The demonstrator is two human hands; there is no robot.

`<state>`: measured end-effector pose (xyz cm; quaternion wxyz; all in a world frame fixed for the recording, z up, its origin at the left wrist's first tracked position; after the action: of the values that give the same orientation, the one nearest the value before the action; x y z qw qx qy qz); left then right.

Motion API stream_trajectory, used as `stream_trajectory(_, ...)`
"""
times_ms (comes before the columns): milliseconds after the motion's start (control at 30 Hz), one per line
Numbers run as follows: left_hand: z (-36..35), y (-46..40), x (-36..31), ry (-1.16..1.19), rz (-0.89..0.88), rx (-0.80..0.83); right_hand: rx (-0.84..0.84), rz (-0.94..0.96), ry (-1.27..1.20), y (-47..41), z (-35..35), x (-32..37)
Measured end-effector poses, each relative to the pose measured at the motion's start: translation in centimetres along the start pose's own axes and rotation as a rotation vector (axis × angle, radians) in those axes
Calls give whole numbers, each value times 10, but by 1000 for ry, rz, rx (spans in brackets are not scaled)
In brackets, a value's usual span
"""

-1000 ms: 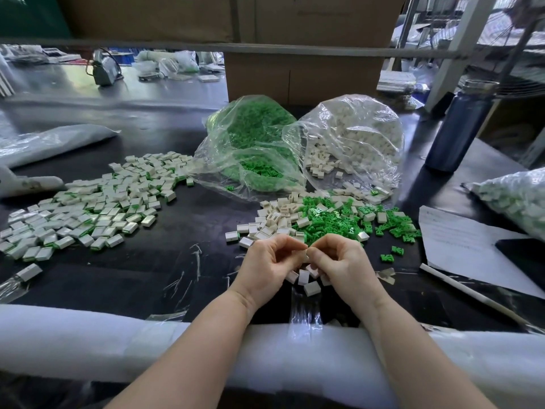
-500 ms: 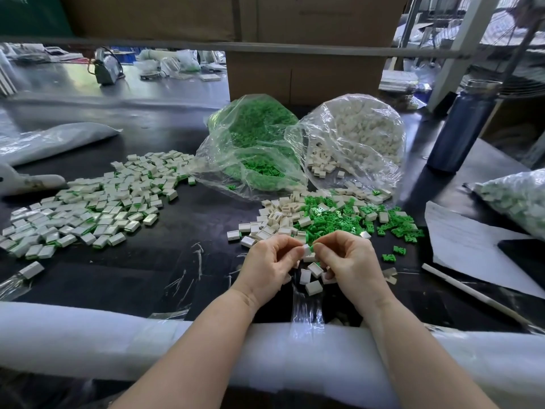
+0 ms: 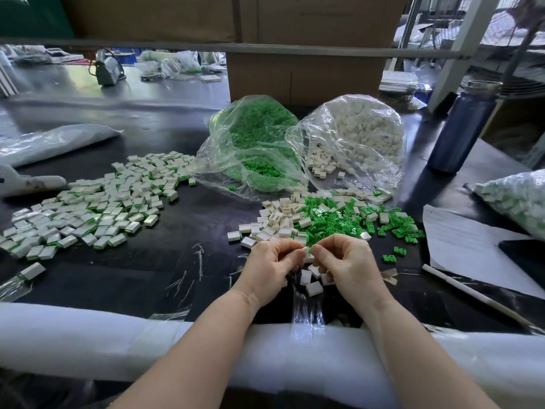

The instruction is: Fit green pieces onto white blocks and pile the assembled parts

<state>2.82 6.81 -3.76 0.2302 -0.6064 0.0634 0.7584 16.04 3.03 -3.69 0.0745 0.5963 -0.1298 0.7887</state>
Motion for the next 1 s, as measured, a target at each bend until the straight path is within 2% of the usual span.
stream_trajectory(133, -2, 1, -2, -124, -59, 27, 18, -4, 47, 0, -1, 2)
stream_trajectory(400, -2, 2, -2, -205, -89, 48, 80, -16, 98, 2, -2, 3)
stream_trajectory(667, -1, -2, 2, -87, -23, -25, -2, 60, 53, 0, -1, 5)
stream_trajectory(800, 0, -3, 7, 21, 23, -25, -112, 110, 162, -1, 7, 6)
stream_trajectory(1000, -2, -2, 6, 107, 38, 1, 43, 187, 27, 3, -2, 13)
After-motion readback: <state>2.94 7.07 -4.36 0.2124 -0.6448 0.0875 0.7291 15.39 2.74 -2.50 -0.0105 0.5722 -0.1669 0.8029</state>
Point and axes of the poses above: each hand's wrist, its own y-axis away from the middle knuckle, its own z-axis out of the back of the hand, x = y × z, the point moved 6 cm from there along -y, towards the middle knuckle, and after that the axes turned 2 degrees about -z, right-handed, at the moved point
